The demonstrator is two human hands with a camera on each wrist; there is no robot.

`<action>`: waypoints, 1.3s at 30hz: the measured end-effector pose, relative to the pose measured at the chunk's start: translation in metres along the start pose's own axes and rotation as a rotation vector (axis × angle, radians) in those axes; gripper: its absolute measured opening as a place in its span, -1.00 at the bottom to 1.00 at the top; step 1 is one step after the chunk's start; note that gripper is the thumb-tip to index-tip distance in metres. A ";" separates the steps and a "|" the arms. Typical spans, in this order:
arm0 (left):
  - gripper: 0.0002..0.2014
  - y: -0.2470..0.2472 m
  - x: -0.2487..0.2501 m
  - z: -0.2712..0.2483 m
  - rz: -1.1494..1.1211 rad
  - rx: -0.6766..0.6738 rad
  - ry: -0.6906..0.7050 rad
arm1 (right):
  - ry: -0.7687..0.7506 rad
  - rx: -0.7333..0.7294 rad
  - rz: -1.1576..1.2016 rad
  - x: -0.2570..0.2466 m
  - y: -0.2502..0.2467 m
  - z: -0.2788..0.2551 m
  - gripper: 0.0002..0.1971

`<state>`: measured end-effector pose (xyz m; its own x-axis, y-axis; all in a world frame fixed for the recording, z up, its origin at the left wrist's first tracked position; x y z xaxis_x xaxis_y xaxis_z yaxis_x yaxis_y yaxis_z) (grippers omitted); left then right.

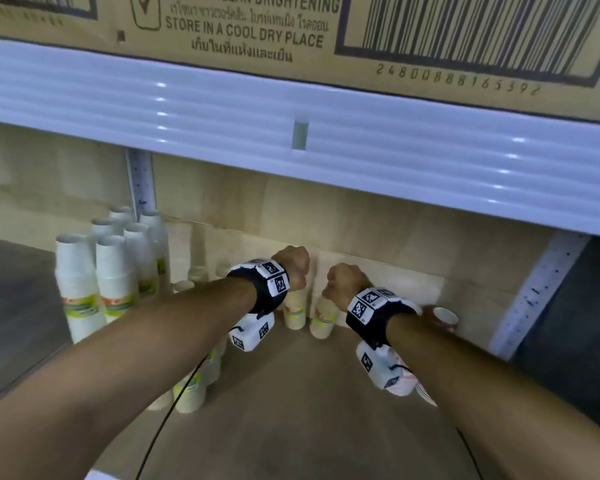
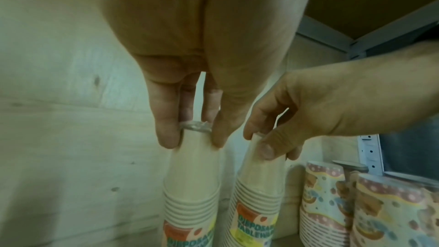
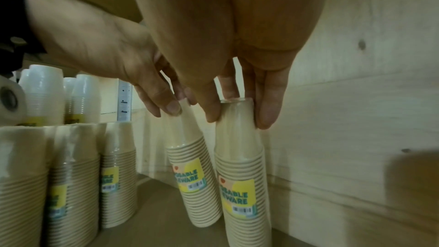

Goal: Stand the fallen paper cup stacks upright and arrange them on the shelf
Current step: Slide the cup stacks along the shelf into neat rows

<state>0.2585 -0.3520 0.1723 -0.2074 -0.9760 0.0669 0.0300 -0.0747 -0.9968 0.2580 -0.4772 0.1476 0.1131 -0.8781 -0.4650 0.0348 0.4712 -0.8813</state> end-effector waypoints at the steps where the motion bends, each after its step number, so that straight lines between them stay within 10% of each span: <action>1: -0.85 0.002 0.001 0.006 -0.004 0.004 0.002 | 0.003 0.001 0.004 0.002 0.000 0.003 -0.85; 20: -0.84 0.021 -0.001 0.050 -0.086 0.049 0.071 | -0.025 0.057 0.136 0.002 0.018 0.044 -0.84; 39: -0.60 -0.042 -0.064 -0.030 -0.014 -0.084 -0.044 | -0.154 0.004 0.071 -0.071 0.001 -0.010 -0.61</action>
<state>0.2411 -0.2800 0.2089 -0.1641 -0.9831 0.0809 -0.0555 -0.0727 -0.9958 0.2403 -0.4153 0.1783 0.2667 -0.8194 -0.5075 0.0252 0.5323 -0.8462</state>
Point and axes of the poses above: each hand's wrist, its own z-axis towards the middle knuckle, its own y-axis out of the palm, x = y × z, the point moved 8 cm from there along z, towards the middle knuckle, and after that the axes turned 11 degrees about z, right-handed, at the moved point
